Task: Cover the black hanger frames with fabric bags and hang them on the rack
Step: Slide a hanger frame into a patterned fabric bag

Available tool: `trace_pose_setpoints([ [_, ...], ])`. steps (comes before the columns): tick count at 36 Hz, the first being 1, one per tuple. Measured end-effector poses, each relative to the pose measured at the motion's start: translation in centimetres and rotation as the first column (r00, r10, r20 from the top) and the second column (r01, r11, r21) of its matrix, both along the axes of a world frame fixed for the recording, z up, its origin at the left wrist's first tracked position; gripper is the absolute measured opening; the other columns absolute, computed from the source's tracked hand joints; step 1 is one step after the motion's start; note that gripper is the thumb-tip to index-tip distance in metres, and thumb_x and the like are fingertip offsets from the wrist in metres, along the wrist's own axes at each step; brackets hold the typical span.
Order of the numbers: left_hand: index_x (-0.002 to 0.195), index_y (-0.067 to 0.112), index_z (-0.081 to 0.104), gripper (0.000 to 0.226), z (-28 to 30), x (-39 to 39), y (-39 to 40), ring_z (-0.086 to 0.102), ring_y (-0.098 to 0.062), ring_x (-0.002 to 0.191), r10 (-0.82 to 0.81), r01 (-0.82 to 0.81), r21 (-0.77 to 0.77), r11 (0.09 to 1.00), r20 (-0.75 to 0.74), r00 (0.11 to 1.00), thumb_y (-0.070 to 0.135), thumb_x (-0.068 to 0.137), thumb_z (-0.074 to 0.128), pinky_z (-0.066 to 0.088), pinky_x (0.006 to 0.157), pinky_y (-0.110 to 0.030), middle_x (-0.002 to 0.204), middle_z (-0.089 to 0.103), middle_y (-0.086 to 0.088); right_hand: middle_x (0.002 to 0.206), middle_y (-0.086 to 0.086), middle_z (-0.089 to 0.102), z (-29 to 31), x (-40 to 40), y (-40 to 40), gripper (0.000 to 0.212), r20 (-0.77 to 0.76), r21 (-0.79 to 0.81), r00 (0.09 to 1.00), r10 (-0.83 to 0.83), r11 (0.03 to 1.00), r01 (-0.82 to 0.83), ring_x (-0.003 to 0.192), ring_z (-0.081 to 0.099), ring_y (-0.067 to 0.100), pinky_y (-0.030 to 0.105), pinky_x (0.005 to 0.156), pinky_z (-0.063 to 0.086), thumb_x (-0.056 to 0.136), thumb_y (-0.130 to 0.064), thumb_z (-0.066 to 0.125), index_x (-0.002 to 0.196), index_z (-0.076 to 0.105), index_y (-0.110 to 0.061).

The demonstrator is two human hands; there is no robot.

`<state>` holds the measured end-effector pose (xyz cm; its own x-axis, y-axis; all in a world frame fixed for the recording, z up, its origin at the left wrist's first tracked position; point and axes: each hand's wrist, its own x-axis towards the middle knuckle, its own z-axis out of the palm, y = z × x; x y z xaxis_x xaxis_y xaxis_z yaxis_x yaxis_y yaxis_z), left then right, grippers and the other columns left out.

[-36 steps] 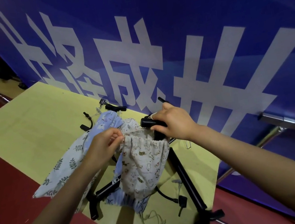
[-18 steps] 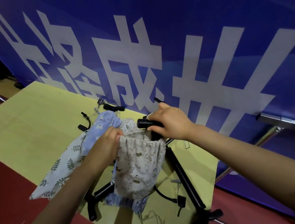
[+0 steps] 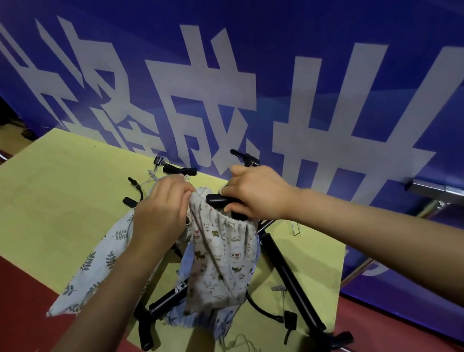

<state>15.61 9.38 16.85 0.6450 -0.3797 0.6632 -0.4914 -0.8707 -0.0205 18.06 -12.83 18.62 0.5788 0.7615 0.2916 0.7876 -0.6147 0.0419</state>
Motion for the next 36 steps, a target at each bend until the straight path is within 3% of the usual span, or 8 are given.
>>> trace_pose_setpoints([
  [9,0.092,0.005,0.063,0.028,-1.1,0.1,0.1,0.057,-0.027,0.061,0.160,-0.201,-0.205,0.958,-0.200,0.967,0.016,0.095,0.038,0.025,0.045,-0.019,0.089,0.063,-0.010,0.074,0.005,0.064,0.2,0.5,0.8,0.028,-0.047,-0.017,0.999,-0.007,1.000,0.006,0.088,0.051,0.025,0.032,0.050,0.034,0.092,-0.035,0.059,0.088,0.065,-0.008],
  [13,0.099,0.002,0.060,0.020,-1.7,0.0,-0.2,0.055,-0.029,0.070,0.202,-0.320,-0.395,0.861,-0.312,0.928,0.009,0.098,0.041,0.036,0.055,-0.031,0.100,0.060,-0.014,0.074,0.005,0.065,0.0,0.5,1.1,0.026,-0.055,-0.010,0.998,0.000,1.000,-0.001,0.088,0.051,0.025,0.033,0.050,0.034,0.092,-0.033,0.060,0.088,0.065,-0.008],
  [17,0.105,0.002,0.059,0.019,-2.2,-0.3,-1.0,0.044,-0.012,0.078,0.216,-0.415,-0.558,0.719,-0.388,0.896,0.009,0.100,0.041,0.030,0.065,-0.025,0.103,0.058,-0.011,0.073,0.004,0.065,-0.4,0.6,1.2,0.026,-0.042,0.002,0.999,-0.002,1.000,0.002,0.085,0.051,0.025,0.032,0.051,0.031,0.092,-0.034,0.060,0.087,0.065,-0.009],
  [20,0.105,0.004,0.058,0.020,-3.0,-0.2,-1.3,0.047,-0.015,0.084,0.209,-0.449,-0.625,0.639,-0.420,0.883,0.011,0.100,0.040,0.032,0.069,-0.026,0.099,0.055,-0.005,0.078,0.005,0.066,-0.7,0.9,0.9,0.029,-0.071,0.011,0.995,-0.066,0.998,0.066,0.087,0.050,0.023,0.032,0.053,0.031,0.094,-0.037,0.056,0.092,0.065,-0.010],
  [26,0.104,0.007,0.057,0.016,-4.9,-0.5,-1.2,0.052,-0.023,0.080,0.144,-0.436,-0.702,0.563,-0.436,0.888,0.010,0.101,0.041,0.039,0.069,-0.032,0.099,0.059,-0.011,0.084,-0.001,0.065,-0.9,1.2,0.4,0.029,-0.168,0.034,0.966,-0.196,0.978,0.204,0.087,0.043,0.014,0.034,0.058,0.042,0.093,-0.042,0.053,0.098,0.064,-0.016],
  [30,0.096,0.014,0.054,0.013,-3.7,-1.0,-1.6,0.051,-0.005,0.072,-0.012,-0.303,-0.731,0.612,-0.391,0.920,0.009,0.100,0.044,0.039,0.063,-0.016,0.088,0.057,0.001,0.093,-0.009,0.066,-1.2,1.0,0.4,0.036,-0.286,0.130,0.926,-0.244,0.948,0.290,0.091,0.032,0.005,0.032,0.064,0.045,0.088,-0.050,0.058,0.112,0.063,-0.024],
  [33,0.095,0.018,0.056,0.010,-3.2,-1.4,-2.3,0.054,0.005,0.074,-0.109,-0.218,-0.718,0.661,-0.380,0.918,0.014,0.098,0.047,0.038,0.062,-0.007,0.085,0.057,0.011,0.102,-0.012,0.066,-1.3,0.6,1.1,0.051,-0.390,0.320,0.906,-0.166,0.898,0.303,0.099,0.039,0.010,0.032,0.078,0.043,0.081,-0.054,0.068,0.122,0.063,-0.025],
  [36,0.097,0.014,0.060,0.012,-3.4,-1.5,-2.7,0.059,-0.004,0.075,-0.172,-0.211,-0.757,0.618,-0.392,0.904,0.015,0.097,0.048,0.043,0.064,-0.012,0.086,0.061,0.008,0.108,-0.012,0.066,-1.8,0.1,2.3,0.041,-0.437,0.415,0.897,-0.058,0.872,0.259,0.101,0.042,0.013,0.031,0.087,0.041,0.078,-0.045,0.075,0.112,0.069,-0.023],
])
